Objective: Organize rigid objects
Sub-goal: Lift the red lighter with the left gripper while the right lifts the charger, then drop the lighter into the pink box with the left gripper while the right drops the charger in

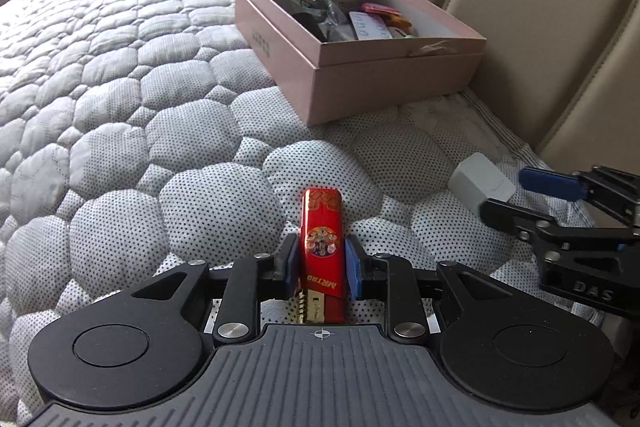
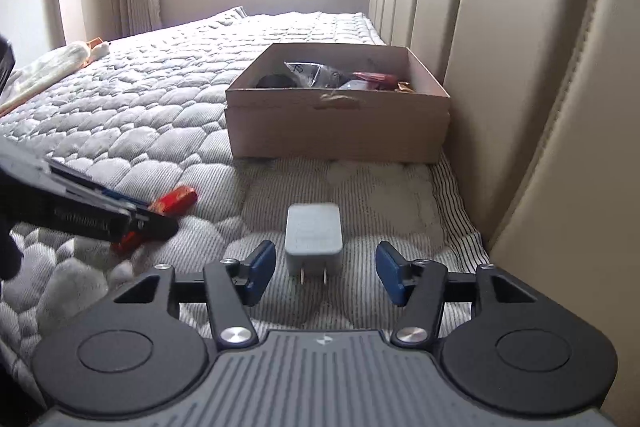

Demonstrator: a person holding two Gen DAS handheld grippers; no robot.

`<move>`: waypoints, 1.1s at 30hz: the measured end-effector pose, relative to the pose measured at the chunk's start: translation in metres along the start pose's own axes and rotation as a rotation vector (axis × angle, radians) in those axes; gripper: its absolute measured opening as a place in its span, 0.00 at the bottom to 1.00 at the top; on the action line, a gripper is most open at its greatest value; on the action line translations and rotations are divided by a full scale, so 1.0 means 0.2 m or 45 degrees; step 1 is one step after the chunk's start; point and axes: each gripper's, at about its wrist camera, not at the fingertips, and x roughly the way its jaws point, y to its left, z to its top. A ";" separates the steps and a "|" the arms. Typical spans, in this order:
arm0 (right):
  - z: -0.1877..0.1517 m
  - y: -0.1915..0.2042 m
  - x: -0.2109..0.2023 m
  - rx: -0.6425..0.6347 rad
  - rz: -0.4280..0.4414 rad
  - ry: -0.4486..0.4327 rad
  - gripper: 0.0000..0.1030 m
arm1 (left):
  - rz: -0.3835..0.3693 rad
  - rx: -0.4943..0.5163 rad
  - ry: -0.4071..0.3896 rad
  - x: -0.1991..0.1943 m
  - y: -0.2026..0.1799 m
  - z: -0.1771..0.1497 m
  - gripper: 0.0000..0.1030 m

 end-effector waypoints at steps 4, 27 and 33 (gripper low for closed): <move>0.04 0.01 0.09 -0.004 0.010 0.032 0.54 | -0.011 0.003 -0.011 0.01 0.01 0.00 0.26; 0.02 0.03 -0.04 -0.037 0.026 0.019 0.32 | -0.038 0.007 -0.019 -0.06 -0.02 -0.04 0.26; 0.02 0.00 -0.08 -0.031 0.024 0.003 0.32 | -0.094 0.041 -0.007 -0.10 -0.08 -0.05 0.26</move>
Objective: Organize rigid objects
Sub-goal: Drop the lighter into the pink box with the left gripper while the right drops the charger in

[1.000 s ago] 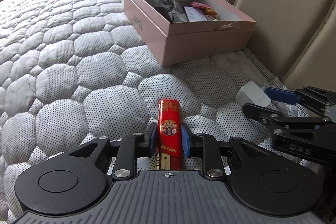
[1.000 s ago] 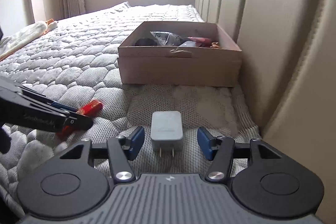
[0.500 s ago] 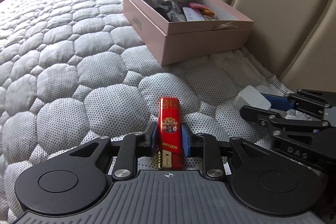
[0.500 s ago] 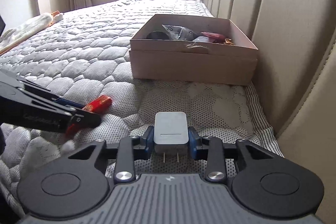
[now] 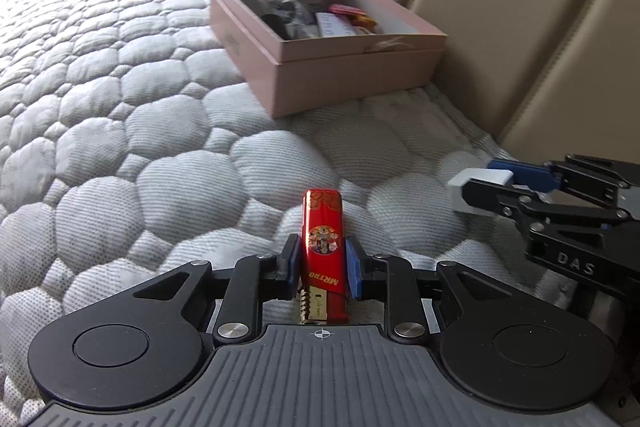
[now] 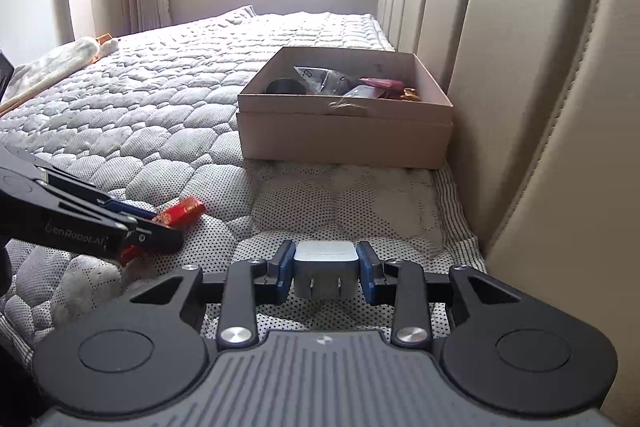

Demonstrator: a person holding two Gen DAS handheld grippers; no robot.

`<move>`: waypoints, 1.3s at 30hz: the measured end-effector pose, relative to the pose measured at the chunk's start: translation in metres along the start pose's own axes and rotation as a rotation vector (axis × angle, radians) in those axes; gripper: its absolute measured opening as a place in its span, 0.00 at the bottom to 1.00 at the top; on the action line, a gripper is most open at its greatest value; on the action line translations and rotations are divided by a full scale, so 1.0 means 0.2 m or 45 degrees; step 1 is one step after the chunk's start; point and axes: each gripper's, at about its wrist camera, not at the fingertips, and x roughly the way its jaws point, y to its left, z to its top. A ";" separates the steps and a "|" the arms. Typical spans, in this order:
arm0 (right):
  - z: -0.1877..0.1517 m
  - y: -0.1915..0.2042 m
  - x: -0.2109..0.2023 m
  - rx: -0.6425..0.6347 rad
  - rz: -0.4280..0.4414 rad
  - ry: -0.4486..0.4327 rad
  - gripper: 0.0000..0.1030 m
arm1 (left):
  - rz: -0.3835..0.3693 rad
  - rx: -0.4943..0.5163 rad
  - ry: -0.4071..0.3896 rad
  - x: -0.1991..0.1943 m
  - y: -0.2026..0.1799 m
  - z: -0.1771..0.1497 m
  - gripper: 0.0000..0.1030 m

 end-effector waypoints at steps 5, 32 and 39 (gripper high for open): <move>0.00 0.00 -0.04 -0.013 0.000 -0.014 0.32 | -0.044 0.034 0.010 -0.01 -0.06 0.00 0.26; 0.48 -0.10 -0.14 0.051 -0.129 -0.354 0.32 | -0.273 -0.076 -0.430 -0.20 0.08 0.78 0.26; 0.75 -0.14 0.13 0.161 -0.161 -0.370 0.61 | -0.157 -0.211 -0.320 0.22 0.22 1.02 0.28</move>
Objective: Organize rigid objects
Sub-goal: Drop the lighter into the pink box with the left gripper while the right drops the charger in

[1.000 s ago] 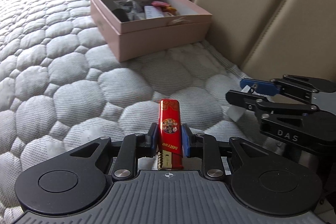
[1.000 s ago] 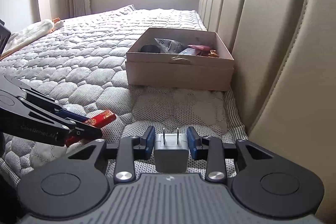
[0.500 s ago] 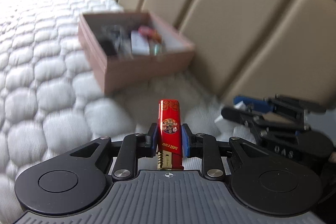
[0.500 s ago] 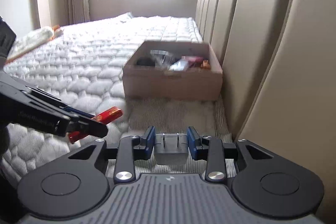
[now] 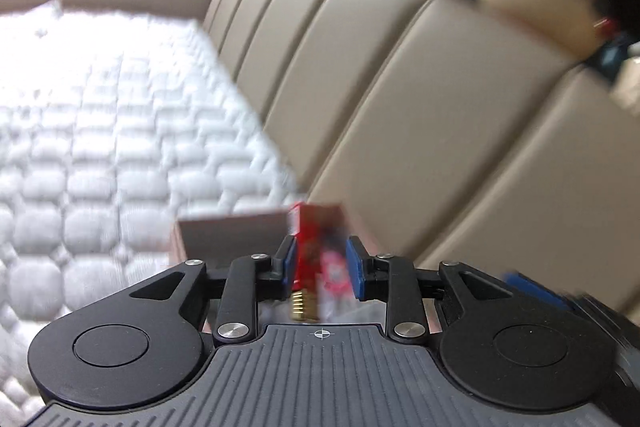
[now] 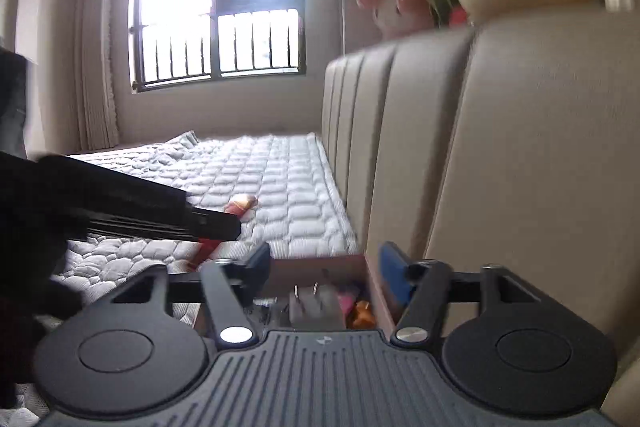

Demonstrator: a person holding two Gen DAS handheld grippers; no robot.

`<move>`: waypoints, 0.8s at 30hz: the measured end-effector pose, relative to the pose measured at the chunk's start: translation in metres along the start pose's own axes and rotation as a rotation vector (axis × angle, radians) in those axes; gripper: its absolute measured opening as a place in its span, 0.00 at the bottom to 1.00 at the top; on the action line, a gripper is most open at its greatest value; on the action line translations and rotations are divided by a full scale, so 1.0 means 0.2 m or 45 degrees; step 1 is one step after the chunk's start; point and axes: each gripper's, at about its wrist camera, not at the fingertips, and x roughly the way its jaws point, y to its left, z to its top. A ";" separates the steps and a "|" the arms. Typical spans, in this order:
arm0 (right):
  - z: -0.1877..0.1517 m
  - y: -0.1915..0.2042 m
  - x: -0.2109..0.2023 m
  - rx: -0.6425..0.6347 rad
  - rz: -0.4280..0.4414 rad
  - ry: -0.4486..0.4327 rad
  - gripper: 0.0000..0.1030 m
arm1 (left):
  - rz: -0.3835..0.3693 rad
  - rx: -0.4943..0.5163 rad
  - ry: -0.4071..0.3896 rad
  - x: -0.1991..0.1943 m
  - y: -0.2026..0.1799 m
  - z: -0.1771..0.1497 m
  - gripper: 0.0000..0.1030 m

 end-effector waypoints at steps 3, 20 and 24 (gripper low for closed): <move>-0.17 -0.01 -0.02 -0.046 -0.001 0.065 0.64 | 0.048 -0.006 0.036 0.10 0.05 -0.11 0.28; -0.70 -0.06 0.09 -0.087 -0.046 0.386 0.79 | 0.453 0.005 -0.052 -0.31 -0.06 -0.86 0.28; -0.73 -0.05 0.12 -0.122 -0.072 0.401 0.79 | 0.486 0.064 -0.051 -0.29 -0.10 -0.92 0.28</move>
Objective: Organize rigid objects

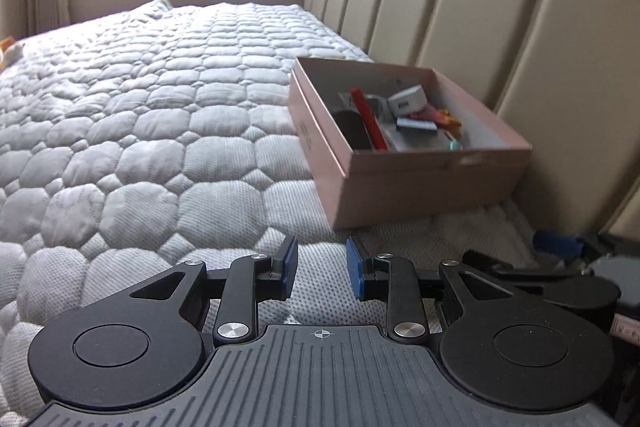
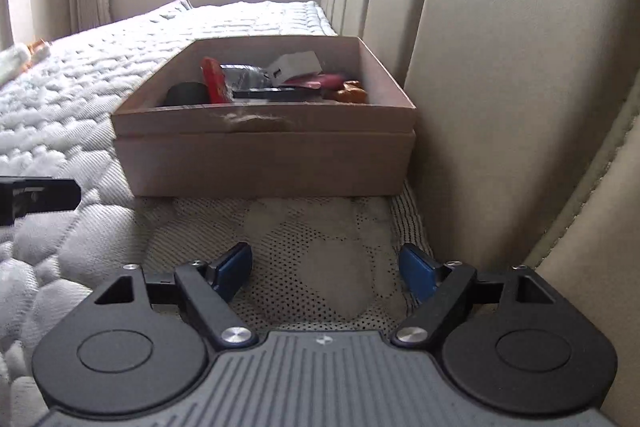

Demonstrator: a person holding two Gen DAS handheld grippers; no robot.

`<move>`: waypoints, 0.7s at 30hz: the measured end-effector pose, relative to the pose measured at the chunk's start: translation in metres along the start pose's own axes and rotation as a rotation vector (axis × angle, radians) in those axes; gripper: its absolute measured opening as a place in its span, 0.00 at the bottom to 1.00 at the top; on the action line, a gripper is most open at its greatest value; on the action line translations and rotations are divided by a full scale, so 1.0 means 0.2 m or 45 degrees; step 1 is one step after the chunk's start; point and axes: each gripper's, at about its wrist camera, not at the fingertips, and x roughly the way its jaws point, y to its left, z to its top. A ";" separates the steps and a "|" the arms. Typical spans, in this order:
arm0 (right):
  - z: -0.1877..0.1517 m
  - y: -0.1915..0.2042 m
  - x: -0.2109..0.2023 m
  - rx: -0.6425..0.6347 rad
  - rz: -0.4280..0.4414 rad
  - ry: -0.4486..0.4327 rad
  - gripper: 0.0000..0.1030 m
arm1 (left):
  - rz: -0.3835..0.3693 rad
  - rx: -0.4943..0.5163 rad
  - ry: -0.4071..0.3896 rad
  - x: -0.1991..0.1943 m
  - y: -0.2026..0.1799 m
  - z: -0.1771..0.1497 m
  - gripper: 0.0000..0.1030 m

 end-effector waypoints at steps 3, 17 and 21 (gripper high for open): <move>-0.01 0.02 0.03 -0.035 -0.047 -0.002 0.79 | 0.024 -0.006 0.031 0.06 -0.01 -0.04 0.28; -0.06 0.04 0.03 0.053 -0.079 -0.040 0.86 | 0.137 0.082 -0.029 0.11 -0.11 -0.14 0.29; -0.08 0.03 0.03 0.027 -0.058 -0.065 0.87 | 0.118 0.055 -0.044 0.10 -0.10 -0.14 0.29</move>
